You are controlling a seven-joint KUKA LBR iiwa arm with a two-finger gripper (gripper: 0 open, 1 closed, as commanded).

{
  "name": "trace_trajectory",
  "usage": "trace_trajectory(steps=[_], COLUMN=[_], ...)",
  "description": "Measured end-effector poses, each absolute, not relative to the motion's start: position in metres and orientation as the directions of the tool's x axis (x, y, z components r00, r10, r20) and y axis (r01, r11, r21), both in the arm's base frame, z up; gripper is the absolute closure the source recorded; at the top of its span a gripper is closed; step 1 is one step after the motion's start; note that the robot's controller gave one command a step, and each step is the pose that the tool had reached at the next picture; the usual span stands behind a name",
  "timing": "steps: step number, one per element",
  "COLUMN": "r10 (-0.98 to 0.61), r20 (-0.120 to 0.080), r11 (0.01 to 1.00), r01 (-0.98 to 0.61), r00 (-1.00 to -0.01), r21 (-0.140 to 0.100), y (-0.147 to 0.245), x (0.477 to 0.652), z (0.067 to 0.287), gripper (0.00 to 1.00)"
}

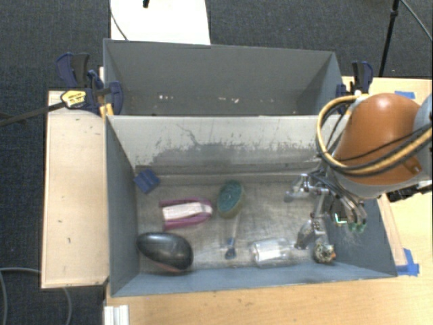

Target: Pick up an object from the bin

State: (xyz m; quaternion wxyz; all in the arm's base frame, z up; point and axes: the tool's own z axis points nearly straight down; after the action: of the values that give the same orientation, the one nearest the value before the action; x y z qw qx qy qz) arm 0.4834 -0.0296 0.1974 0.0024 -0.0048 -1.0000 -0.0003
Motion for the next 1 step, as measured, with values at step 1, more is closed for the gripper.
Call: trace_trajectory(steps=[1], r10=[0.197], r20=[0.005], r11=[0.98], r01=[0.197], r00=[-0.98], r21=[0.002], y=[0.0412], x=[0.5006], z=[0.0791], gripper=[0.0])
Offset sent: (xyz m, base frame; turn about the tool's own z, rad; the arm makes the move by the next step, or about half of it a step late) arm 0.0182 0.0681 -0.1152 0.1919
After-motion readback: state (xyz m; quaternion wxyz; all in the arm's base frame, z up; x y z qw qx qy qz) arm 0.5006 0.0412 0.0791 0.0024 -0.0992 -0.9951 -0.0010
